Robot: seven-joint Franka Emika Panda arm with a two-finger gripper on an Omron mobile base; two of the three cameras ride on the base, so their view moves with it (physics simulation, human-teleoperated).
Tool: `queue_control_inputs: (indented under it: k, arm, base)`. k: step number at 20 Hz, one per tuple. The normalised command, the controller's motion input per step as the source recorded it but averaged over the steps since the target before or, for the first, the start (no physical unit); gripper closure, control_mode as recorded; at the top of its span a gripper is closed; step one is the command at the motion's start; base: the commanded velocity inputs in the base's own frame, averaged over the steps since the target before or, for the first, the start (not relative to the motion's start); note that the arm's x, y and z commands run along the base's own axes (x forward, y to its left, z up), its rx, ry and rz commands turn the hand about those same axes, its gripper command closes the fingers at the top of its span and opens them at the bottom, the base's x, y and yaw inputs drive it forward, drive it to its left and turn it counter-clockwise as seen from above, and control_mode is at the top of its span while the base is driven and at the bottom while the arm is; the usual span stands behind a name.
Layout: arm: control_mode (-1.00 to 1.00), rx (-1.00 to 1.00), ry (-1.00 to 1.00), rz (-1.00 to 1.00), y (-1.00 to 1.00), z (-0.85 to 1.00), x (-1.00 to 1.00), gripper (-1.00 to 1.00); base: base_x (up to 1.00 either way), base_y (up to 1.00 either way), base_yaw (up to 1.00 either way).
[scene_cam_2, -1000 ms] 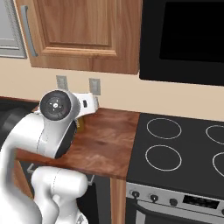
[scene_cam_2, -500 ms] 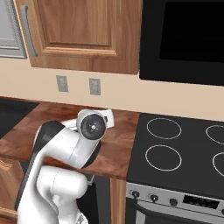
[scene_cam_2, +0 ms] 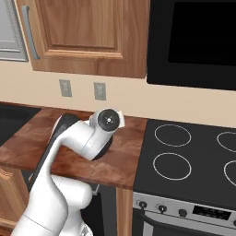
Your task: Collect the turmeric, ketchup, and shaker from the cabinet and place them next to the stove.
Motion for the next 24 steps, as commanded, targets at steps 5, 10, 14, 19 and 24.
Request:
queue_control_inputs:
  k: [5,10,14,19,24]
  arm:
    - [-1.00,0.01,0.04,0.08,-0.19,-0.42,0.65,1.00]
    - [-1.00,0.03,0.00,0.08,-0.24,-0.36,0.54,1.00]
    - [-1.00,0.00,0.00,0.05,-0.24,-0.16,0.45,1.00]
    - [-1.00,-0.03,0.00,0.04,-0.15,-0.09,0.41,1.00]
    - [-1.00,-0.04,0.00,0.05,-0.03,-0.24,0.41,1.00]
  base:
    - [0.00,0.00,0.00]
    - [0.00,0.00,0.00]
    - [0.00,0.00,0.00]
    - [0.00,0.00,0.00]
    - [0.00,0.00,0.00]
